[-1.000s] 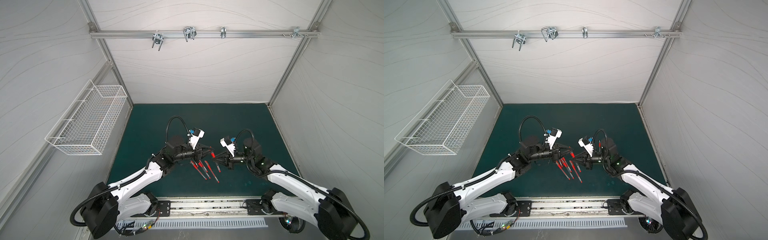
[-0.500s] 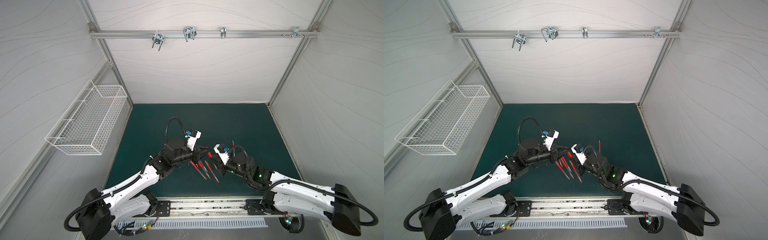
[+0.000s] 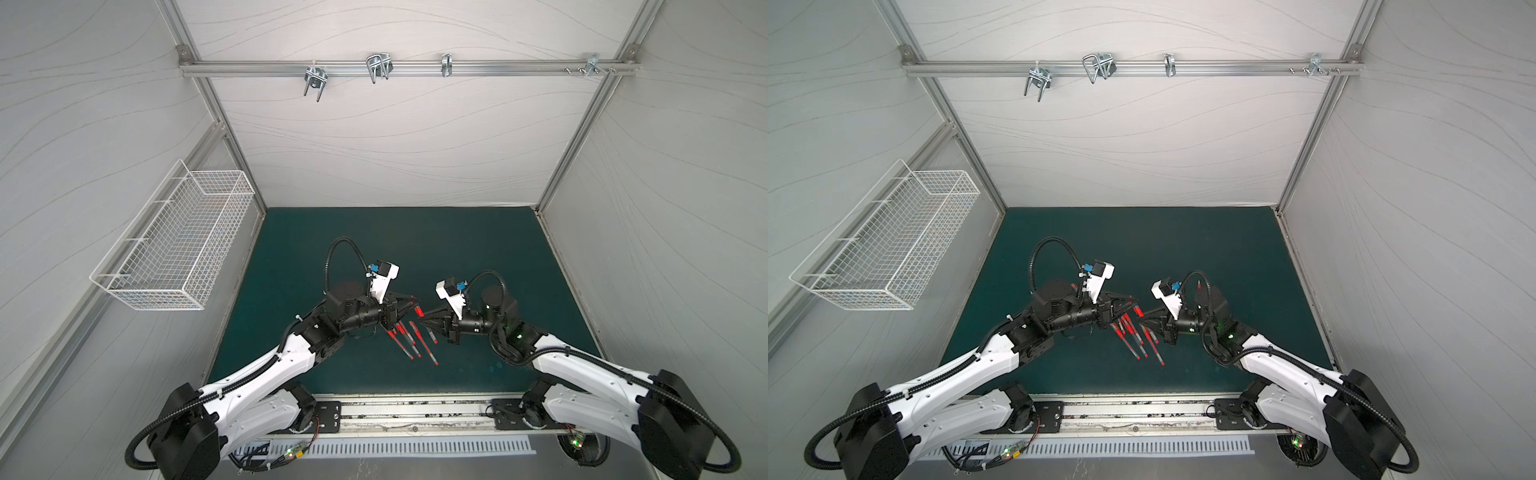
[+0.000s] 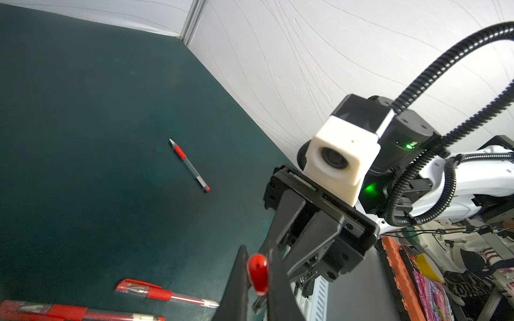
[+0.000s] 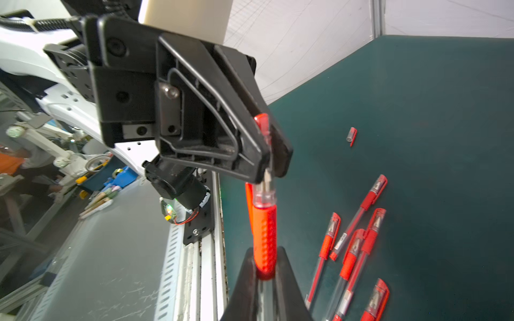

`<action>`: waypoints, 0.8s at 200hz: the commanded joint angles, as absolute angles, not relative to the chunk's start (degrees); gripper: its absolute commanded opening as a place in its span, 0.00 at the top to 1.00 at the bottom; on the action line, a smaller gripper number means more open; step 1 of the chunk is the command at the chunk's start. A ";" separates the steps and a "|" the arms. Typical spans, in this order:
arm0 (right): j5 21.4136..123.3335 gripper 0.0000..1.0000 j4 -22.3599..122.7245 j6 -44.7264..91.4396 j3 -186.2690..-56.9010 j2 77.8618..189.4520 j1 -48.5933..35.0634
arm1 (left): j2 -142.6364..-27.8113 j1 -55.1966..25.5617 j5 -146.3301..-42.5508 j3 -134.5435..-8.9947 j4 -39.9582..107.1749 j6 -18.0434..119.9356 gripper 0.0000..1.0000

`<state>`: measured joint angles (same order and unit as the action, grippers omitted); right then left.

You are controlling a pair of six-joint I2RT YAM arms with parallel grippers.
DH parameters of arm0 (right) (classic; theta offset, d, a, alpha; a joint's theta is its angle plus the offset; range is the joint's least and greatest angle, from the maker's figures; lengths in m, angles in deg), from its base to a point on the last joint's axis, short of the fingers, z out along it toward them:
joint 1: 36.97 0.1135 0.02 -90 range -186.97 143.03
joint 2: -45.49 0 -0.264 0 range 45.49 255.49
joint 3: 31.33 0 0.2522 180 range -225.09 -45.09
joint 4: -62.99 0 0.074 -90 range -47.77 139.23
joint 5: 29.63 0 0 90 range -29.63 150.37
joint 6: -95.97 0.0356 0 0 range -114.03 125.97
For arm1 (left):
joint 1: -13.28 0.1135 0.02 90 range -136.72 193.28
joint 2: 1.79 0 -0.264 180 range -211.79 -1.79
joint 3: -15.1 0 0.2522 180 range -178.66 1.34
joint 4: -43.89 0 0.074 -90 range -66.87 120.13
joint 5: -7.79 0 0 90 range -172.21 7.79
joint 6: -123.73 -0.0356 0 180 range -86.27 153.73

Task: Remove pen caps from pens
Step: Open the pen cap on the pen.

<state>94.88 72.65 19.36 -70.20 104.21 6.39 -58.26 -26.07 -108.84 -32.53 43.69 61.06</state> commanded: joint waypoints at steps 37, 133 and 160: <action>49.57 1.00 56.18 10.38 -69.56 96.19 25.28 | -55.12 -22.42 -102.08 -33.38 50.78 61.38 1.00; 82.45 1.00 60.41 15.57 -68.99 100.53 12.65 | -52.01 -20.34 -100.58 -31.93 51.42 62.91 1.00; 81.38 1.00 59.49 15.64 -68.71 99.25 11.55 | -52.34 -20.35 -100.67 -32.04 51.31 62.65 1.00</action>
